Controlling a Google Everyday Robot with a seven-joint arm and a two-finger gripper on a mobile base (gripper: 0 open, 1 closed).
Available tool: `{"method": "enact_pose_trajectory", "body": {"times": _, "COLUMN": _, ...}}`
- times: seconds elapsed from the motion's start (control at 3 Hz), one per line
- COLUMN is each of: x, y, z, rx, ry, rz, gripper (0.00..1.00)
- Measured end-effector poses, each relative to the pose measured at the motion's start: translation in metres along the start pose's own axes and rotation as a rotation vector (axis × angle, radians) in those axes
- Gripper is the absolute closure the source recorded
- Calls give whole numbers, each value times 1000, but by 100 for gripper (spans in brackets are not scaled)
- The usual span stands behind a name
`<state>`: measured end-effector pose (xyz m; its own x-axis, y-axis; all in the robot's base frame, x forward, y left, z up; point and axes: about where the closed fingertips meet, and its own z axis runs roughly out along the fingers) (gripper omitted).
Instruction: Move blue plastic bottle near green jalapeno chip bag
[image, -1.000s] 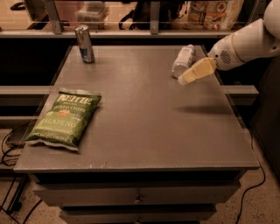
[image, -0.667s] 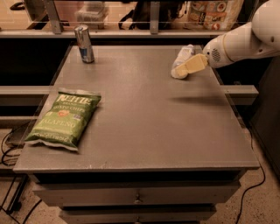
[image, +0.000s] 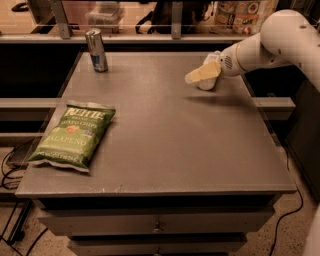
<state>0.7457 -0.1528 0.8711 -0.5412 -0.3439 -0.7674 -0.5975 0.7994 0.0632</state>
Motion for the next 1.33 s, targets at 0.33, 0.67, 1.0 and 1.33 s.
{"method": "enact_pose_trajectory", "body": {"times": 0.33, "x": 2, "y": -13, "z": 23, "rx": 34, "ry": 25, "rz": 54, "gripper": 0}}
{"method": "enact_pose_trajectory", "body": {"times": 0.67, "x": 3, "y": -18, "z": 37, "rx": 50, "ry": 43, "rz": 85, "gripper": 19}}
{"method": "enact_pose_trajectory", "body": {"times": 1.0, "x": -1, "y": -22, "z": 40, "rx": 84, "ry": 58, "rz": 77, "gripper": 42}}
{"method": "enact_pose_trajectory", "body": {"times": 1.33, "x": -17, "y": -20, "z": 30, "rx": 123, "ry": 68, "rz": -4, "gripper": 65}}
